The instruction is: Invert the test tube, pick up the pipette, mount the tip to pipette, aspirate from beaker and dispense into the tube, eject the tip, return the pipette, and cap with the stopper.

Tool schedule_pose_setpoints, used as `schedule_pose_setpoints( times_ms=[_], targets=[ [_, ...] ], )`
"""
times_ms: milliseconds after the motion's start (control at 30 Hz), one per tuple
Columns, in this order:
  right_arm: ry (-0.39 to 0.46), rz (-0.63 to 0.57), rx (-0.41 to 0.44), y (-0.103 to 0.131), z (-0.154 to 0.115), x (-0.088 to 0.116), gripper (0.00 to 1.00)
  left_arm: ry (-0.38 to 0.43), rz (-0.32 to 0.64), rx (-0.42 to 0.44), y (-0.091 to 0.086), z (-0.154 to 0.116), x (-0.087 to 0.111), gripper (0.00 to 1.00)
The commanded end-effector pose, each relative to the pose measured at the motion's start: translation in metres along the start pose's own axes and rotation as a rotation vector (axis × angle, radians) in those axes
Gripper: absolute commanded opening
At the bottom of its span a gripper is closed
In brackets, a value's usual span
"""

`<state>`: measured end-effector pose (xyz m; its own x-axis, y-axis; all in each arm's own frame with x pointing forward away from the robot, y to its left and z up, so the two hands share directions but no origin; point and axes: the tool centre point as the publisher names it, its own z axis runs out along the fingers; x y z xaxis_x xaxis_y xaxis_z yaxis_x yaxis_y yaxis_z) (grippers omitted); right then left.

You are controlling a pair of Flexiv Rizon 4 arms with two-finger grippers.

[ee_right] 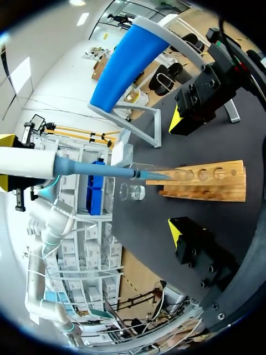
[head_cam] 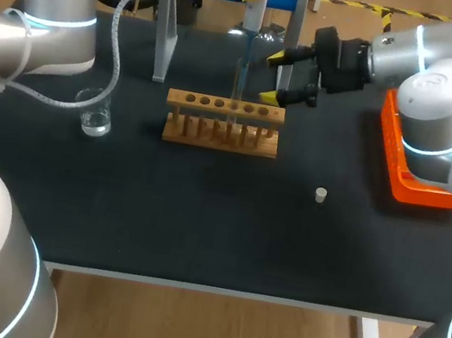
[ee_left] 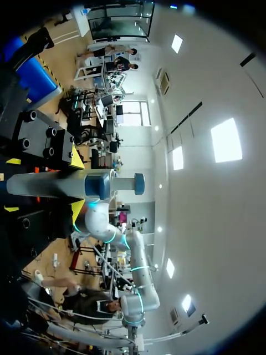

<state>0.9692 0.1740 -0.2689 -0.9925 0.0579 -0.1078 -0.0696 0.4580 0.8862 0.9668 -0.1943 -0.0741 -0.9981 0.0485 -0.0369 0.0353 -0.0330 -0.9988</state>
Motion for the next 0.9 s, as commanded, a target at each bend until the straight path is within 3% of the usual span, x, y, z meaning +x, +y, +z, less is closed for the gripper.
schedule_pose_setpoints(
  times_ms=[33, 233, 400, 567, 900],
  targets=[
    [0.000, 0.011, -0.022, 0.005, -0.018, 0.007, 1.00, 0.006, 0.000, 0.001, 0.000, 0.000, -0.002, 0.00],
    [-0.033, 0.048, -0.047, 0.019, -0.044, 0.012, 1.00, 0.006, 0.000, 0.001, 0.000, 0.000, -0.002, 0.00],
    [-0.053, 0.003, -0.039, 0.039, -0.068, 0.015, 1.00, 0.006, 0.000, 0.001, 0.000, 0.000, -0.002, 0.00],
    [-0.054, -0.007, -0.037, 0.065, -0.086, 0.019, 1.00, 0.006, 0.000, 0.001, 0.000, 0.000, -0.002, 0.00],
    [-0.081, -0.018, -0.117, 0.126, -0.134, 0.016, 1.00, 0.006, 0.000, 0.001, 0.000, 0.000, -0.002, 0.00]
  ],
)
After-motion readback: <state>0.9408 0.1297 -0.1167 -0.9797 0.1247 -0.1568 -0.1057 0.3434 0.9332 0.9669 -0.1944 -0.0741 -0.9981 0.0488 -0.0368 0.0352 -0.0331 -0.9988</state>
